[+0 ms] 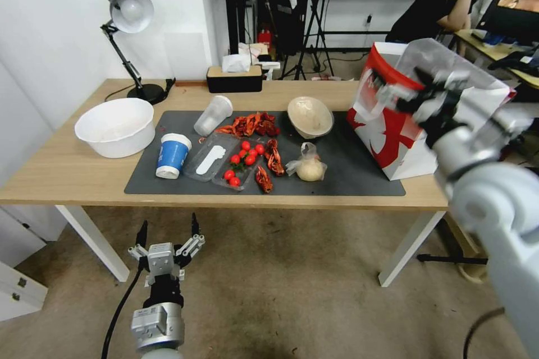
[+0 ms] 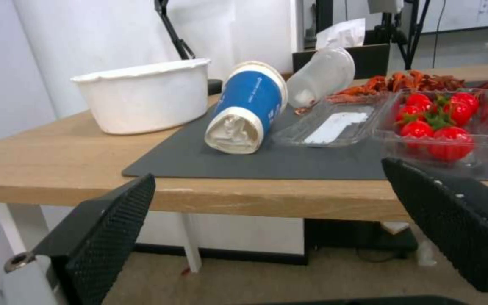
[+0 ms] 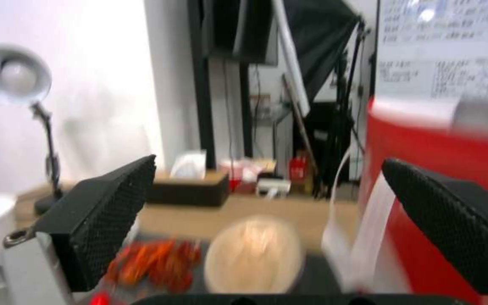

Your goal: Pick up the trash from the table and place it into the takeout bag.

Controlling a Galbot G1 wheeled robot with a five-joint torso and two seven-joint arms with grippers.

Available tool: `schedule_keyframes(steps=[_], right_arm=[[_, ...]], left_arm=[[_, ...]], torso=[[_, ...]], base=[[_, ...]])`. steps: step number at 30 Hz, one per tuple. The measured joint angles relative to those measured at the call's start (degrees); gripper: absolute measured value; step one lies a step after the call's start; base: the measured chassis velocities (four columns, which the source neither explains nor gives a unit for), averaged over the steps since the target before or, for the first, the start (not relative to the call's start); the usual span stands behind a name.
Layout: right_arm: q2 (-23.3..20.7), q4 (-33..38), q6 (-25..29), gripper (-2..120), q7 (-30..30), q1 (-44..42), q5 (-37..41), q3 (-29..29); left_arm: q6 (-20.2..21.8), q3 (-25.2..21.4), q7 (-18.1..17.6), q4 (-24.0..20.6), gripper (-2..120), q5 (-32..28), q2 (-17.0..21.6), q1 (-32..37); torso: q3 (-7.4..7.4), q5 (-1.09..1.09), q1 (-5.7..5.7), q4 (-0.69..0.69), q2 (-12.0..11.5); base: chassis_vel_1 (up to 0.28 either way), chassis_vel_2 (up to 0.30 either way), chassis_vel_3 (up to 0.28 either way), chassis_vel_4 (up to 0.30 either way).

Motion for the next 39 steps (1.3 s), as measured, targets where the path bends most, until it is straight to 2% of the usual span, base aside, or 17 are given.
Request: schedule_keyframes(steps=[3, 5, 6, 9, 10, 13, 14, 16, 18, 20, 22, 26, 39], right_arm=[[1.7, 1.4, 2.0, 100, -0.9, -5.9, -4.4, -0.7], [5.0, 2.0, 7.2, 100, -1.2, -13.1, -10.4, -1.5], [5.0, 2.0, 7.2, 100, -1.2, -13.1, -10.4, -1.5], [8.8, 0.6, 15.5, 100, -2.0, -19.8, -15.2, -2.2], [8.8, 0.6, 15.5, 100, -2.0, -19.8, -15.2, -2.2], [12.2, -1.6, 23.2, 100, -2.2, -26.0, -19.0, -2.9], [12.2, -1.6, 23.2, 100, -2.2, -26.0, -19.0, -2.9], [13.8, -3.1, 27.4, 100, -2.0, -29.2, -21.3, -3.6], [14.1, -3.5, 28.1, 100, -1.9, -29.7, -21.8, -3.7], [15.5, -6.3, 32.3, 100, -1.5, -32.3, -24.3, -4.6], [16.2, -8.1, 34.2, 100, -1.4, -33.2, -25.2, -5.2], [17.6, -10.9, 36.3, 100, -1.6, -34.3, -26.1, -5.7], [18.6, -12.5, 35.9, 100, -1.8, -34.7, -26.5, -6.1]], left_arm=[[0.0, 0.0, -0.3, 0.2, 100, -0.4, 0.2, -0.3], [-0.1, 0.0, -0.4, 0.3, 100, -0.7, 0.5, -0.4], [-0.1, 0.0, -0.4, 0.3, 100, -0.7, 0.5, -0.4], [-0.2, -0.1, -0.4, 0.7, 100, -1.1, 0.9, -0.7], [-0.2, -0.1, -0.4, 0.7, 100, -1.1, 0.9, -0.7], [-0.2, -0.1, -0.2, 1.0, 100, -1.5, 1.3, -1.0], [-0.2, -0.1, -0.2, 1.0, 100, -1.5, 1.3, -1.0], [-0.2, -0.1, -0.1, 1.3, 100, -1.6, 1.5, -1.3], [-0.2, -0.1, -0.1, 1.4, 100, -1.7, 1.5, -1.3], [-0.2, 0.0, 0.5, 2.0, 100, -1.9, 1.8, -1.8], [-0.2, 0.1, 0.7, 2.3, 100, -2.1, 1.9, -2.1], [0.1, 0.2, 0.8, 2.8, 100, -2.6, 2.0, -3.0], [0.2, 0.4, 0.8, 3.4, 100, -3.5, 2.9, -3.6]], torso=[[0.00, 0.00, 0.00, 0.01, 0.0], [0.00, 0.00, 0.00, 0.02, 0.0], [0.00, 0.00, 0.00, 0.02, 0.0], [0.00, -0.01, 0.00, 0.01, 0.0], [0.00, -0.01, 0.00, 0.01, 0.0], [-0.01, 0.01, 0.00, 0.01, 0.0], [-0.01, 0.01, 0.00, 0.01, 0.0], [-0.01, -0.01, 0.00, 0.01, 0.0], [-0.01, -0.01, -0.01, 0.01, 0.0], [-0.01, -0.01, 0.00, 0.01, 0.0], [-0.01, -0.01, 0.00, 0.02, 0.0], [0.00, 0.00, 0.00, 0.02, 0.0], [0.00, 0.00, 0.00, 0.01, 0.0]], base=[[0.000, 0.000, 0.000, 0.000], [0.000, 0.000, 0.000, 0.000], [0.000, 0.000, 0.000, 0.000], [0.000, 0.000, 0.000, 0.000], [0.000, 0.000, 0.000, 0.000], [0.000, 0.000, 0.000, 0.000], [0.000, 0.000, 0.000, 0.000], [0.000, 0.000, 0.000, 0.000], [0.000, 0.000, 0.000, 0.000], [0.000, 0.000, 0.000, 0.000], [0.000, 0.000, 0.000, 0.000], [0.000, 0.000, 0.000, 0.000], [0.000, 0.000, 0.000, 0.000]])
